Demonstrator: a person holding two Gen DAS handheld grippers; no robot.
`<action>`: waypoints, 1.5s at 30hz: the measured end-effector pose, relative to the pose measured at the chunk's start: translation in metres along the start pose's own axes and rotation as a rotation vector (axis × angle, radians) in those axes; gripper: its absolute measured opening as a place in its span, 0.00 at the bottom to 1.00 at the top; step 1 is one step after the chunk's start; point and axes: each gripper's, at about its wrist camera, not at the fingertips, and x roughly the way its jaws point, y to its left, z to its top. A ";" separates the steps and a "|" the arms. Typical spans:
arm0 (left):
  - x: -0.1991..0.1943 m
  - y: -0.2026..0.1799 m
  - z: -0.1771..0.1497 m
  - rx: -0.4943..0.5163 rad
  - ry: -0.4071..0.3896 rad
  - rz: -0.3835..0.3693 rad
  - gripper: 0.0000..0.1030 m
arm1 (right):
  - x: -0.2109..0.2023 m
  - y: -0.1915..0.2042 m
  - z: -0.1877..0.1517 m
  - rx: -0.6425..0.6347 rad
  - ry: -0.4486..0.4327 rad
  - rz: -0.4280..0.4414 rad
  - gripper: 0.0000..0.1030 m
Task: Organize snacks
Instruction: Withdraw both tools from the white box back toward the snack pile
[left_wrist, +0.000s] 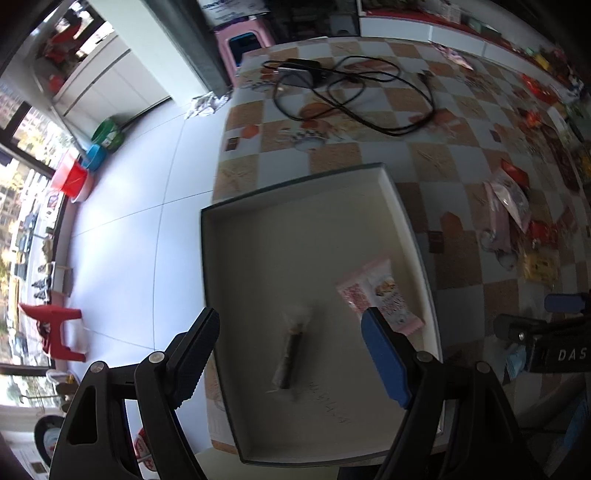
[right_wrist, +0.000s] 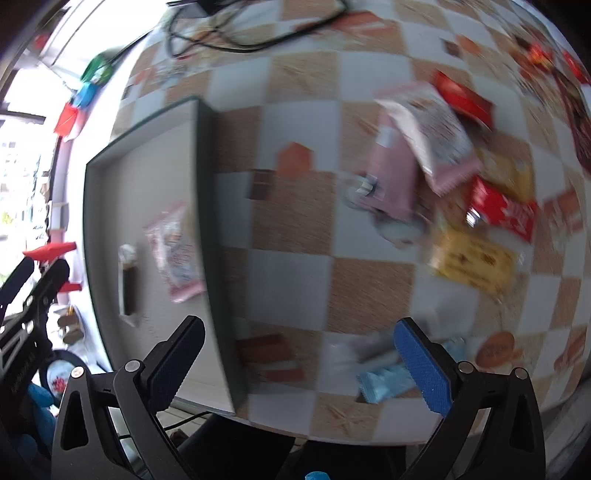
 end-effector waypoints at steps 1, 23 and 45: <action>-0.001 -0.009 0.001 0.024 -0.002 -0.007 0.80 | -0.003 -0.008 -0.003 0.014 -0.015 -0.014 1.00; -0.015 -0.054 0.027 0.098 -0.040 0.021 0.80 | -0.091 -0.048 0.002 0.018 -0.388 -0.093 1.00; -0.023 -0.060 0.039 0.104 -0.061 0.033 0.80 | -0.153 -0.041 0.022 -0.005 -0.604 -0.184 1.00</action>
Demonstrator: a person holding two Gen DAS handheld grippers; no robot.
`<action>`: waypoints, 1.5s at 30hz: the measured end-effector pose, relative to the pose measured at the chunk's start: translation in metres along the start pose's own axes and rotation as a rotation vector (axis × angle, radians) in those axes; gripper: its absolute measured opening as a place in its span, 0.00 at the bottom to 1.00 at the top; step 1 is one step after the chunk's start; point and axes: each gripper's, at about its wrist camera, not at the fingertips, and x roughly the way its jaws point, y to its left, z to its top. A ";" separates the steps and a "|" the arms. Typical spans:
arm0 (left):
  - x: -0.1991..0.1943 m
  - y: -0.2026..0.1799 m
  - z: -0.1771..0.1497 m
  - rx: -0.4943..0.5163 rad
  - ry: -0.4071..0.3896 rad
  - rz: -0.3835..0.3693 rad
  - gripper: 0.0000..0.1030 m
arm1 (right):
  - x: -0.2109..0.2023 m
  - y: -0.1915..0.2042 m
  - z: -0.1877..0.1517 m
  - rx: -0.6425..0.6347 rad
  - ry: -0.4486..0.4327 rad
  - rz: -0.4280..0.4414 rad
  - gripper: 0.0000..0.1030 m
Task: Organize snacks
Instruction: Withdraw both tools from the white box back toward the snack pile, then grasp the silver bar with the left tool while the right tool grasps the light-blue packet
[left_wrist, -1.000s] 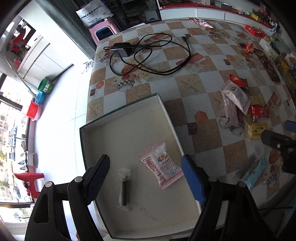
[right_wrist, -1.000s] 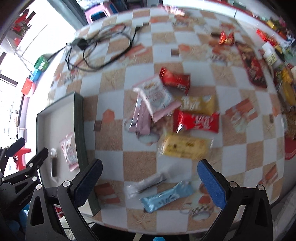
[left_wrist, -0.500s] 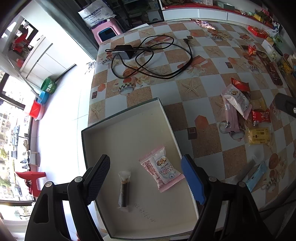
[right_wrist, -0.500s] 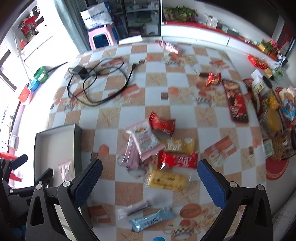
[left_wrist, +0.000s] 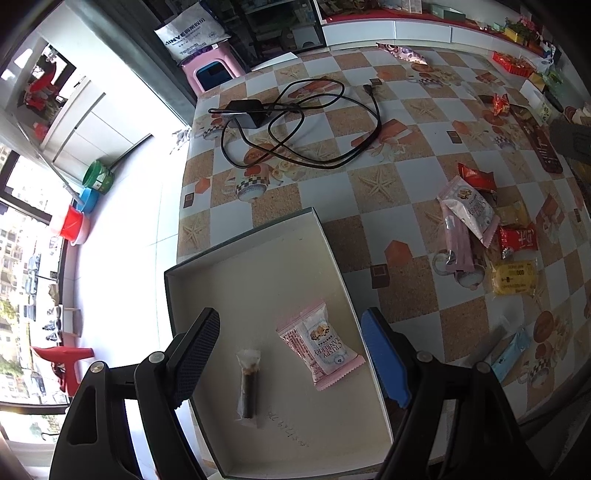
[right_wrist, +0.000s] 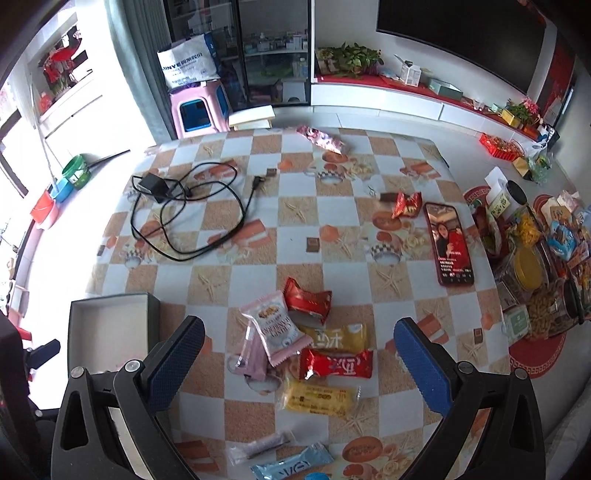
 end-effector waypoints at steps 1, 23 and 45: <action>0.000 0.001 0.000 -0.002 0.000 0.001 0.80 | -0.001 0.002 0.002 0.000 -0.003 0.012 1.00; 0.001 -0.016 0.007 0.037 0.004 -0.005 0.80 | -0.020 -0.068 0.012 0.151 -0.058 -0.224 1.00; 0.018 -0.089 -0.014 0.267 0.103 -0.116 0.80 | 0.053 -0.102 -0.062 0.225 0.356 -0.034 1.00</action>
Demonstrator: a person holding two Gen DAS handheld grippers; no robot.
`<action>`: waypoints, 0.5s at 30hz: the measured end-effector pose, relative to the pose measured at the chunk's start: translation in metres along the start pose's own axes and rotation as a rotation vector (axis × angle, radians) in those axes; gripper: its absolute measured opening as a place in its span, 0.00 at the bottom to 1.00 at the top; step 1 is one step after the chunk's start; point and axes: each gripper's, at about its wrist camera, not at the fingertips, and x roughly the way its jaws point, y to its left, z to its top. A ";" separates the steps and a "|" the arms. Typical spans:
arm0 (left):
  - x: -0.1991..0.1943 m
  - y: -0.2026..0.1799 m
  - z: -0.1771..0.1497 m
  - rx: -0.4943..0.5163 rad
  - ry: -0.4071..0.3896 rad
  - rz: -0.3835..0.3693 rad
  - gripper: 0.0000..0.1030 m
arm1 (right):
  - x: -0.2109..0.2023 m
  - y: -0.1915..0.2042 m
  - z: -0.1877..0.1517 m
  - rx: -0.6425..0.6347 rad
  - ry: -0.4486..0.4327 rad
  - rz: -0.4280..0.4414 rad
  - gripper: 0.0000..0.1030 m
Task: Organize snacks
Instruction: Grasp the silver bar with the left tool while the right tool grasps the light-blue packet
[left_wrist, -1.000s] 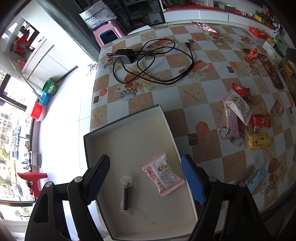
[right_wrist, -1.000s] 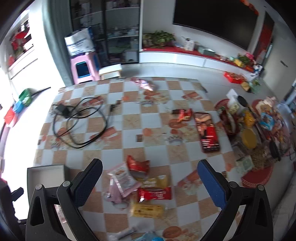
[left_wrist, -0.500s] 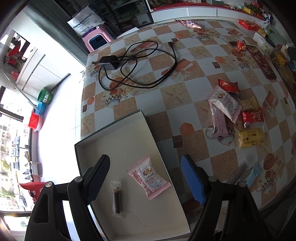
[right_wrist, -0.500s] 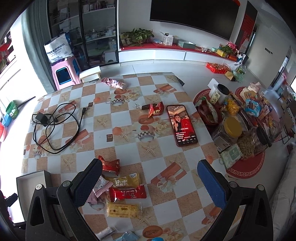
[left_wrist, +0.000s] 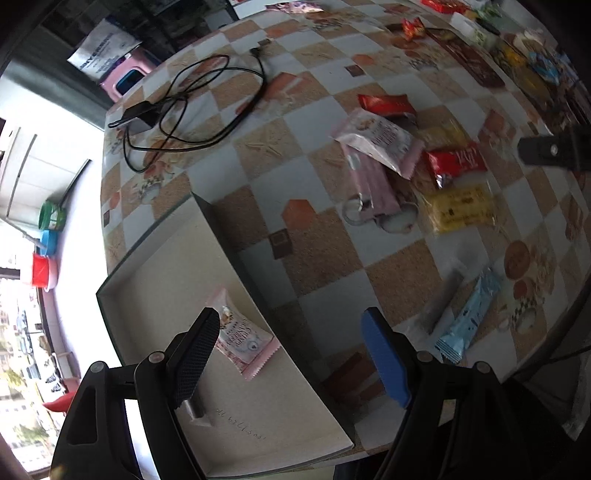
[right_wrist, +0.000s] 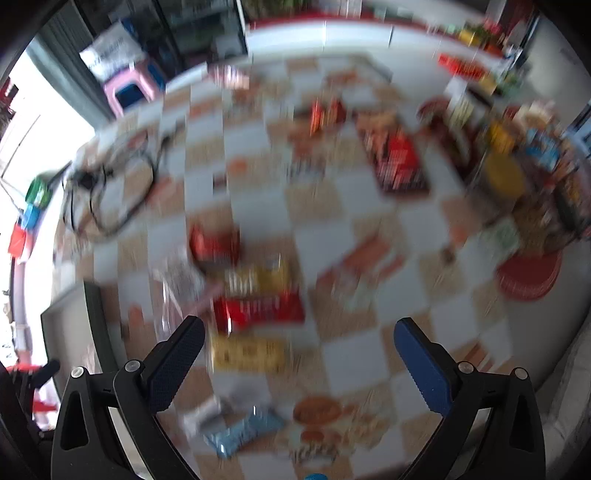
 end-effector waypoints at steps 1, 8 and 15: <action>0.002 -0.004 -0.002 0.007 0.005 -0.001 0.80 | 0.013 -0.002 -0.011 0.001 0.060 0.010 1.00; 0.009 0.003 -0.003 -0.013 0.030 0.013 0.80 | 0.082 0.003 -0.069 -0.012 0.339 0.004 1.00; 0.017 -0.003 -0.011 0.045 0.047 0.009 0.80 | 0.108 0.013 -0.092 -0.008 0.391 -0.004 1.00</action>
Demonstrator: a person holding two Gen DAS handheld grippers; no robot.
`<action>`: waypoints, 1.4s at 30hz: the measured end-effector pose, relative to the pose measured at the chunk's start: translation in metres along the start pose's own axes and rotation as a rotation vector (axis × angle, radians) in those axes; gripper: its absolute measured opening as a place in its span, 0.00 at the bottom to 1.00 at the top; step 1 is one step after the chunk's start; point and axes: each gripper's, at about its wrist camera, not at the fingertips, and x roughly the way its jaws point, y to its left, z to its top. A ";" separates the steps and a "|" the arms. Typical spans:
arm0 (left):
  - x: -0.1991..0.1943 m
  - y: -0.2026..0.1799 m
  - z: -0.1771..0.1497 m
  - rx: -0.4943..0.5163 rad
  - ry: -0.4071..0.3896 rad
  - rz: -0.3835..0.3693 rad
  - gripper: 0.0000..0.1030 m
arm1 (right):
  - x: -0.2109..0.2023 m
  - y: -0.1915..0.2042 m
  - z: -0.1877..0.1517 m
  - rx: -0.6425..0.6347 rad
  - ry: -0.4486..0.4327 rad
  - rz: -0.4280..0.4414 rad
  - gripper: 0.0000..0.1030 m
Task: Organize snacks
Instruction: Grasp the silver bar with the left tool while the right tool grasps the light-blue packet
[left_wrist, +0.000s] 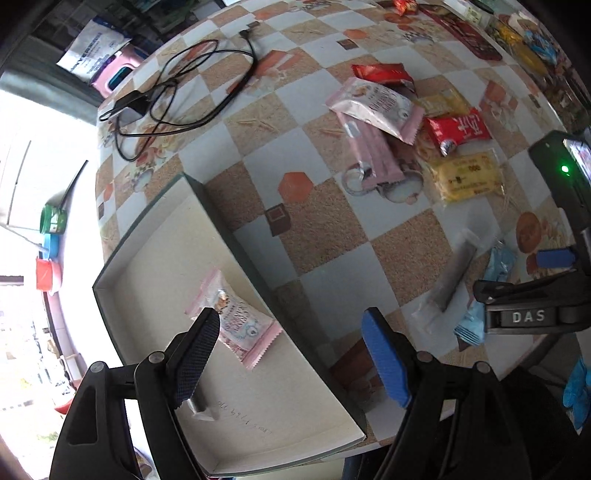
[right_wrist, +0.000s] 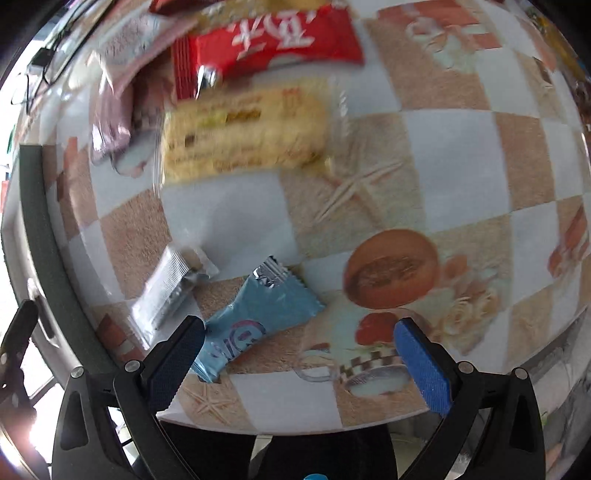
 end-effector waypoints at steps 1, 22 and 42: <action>0.001 -0.004 0.000 0.016 0.002 -0.009 0.80 | 0.001 0.003 -0.002 -0.021 -0.004 -0.027 1.00; 0.055 -0.067 0.029 0.095 0.032 -0.064 0.94 | -0.004 -0.064 -0.049 0.026 -0.006 -0.005 1.00; 0.063 -0.067 0.054 0.088 0.054 -0.111 0.87 | 0.004 -0.090 -0.066 -0.025 -0.015 -0.159 1.00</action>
